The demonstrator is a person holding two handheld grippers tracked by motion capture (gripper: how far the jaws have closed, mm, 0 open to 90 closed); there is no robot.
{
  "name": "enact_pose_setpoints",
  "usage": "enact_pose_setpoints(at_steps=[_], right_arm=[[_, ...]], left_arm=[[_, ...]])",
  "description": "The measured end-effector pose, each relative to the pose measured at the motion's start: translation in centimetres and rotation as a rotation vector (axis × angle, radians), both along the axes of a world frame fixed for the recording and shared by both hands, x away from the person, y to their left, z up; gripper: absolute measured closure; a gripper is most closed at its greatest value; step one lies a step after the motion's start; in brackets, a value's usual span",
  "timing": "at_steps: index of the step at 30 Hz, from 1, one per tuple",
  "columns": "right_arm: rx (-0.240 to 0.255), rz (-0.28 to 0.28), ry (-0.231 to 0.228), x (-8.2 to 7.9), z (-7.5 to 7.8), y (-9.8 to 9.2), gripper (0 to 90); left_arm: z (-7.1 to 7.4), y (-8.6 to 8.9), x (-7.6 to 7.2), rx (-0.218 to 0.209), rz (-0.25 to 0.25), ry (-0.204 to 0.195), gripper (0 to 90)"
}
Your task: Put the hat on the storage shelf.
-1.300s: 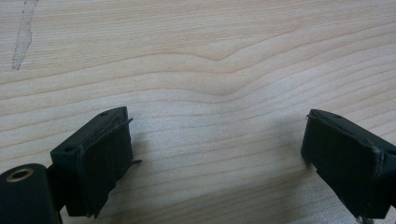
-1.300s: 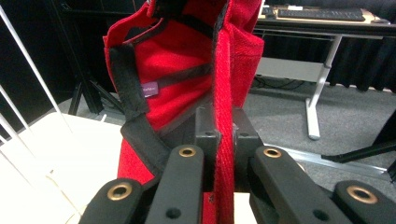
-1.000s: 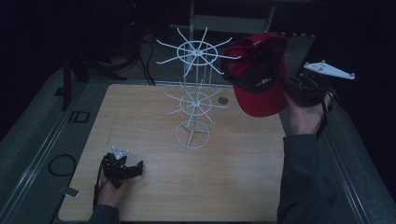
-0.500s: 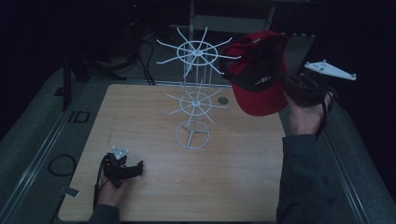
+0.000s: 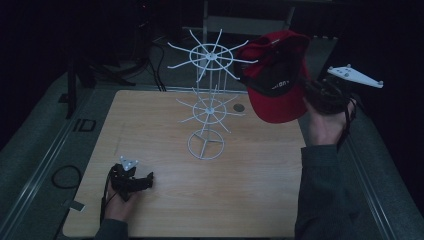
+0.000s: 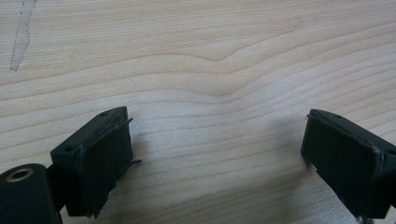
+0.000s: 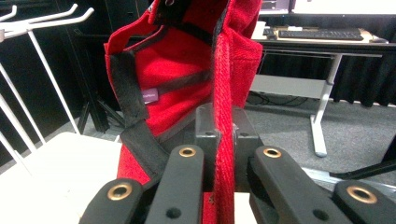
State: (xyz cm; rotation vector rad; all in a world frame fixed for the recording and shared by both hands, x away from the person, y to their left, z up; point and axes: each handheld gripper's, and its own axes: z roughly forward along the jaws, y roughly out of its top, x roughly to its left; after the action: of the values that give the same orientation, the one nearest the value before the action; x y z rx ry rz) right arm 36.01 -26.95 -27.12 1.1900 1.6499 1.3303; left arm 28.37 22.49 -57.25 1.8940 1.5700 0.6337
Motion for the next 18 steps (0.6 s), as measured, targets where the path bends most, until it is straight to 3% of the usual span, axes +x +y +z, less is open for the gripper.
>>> enact_pose_setpoints(at_steps=[18], right_arm=[[0.01, 0.008, -0.015, -0.25, -0.3, 0.53, 85.6]], left_arm=[[-0.01, -0.01, 0.0, -0.002, -0.001, 0.0, 8.8]])
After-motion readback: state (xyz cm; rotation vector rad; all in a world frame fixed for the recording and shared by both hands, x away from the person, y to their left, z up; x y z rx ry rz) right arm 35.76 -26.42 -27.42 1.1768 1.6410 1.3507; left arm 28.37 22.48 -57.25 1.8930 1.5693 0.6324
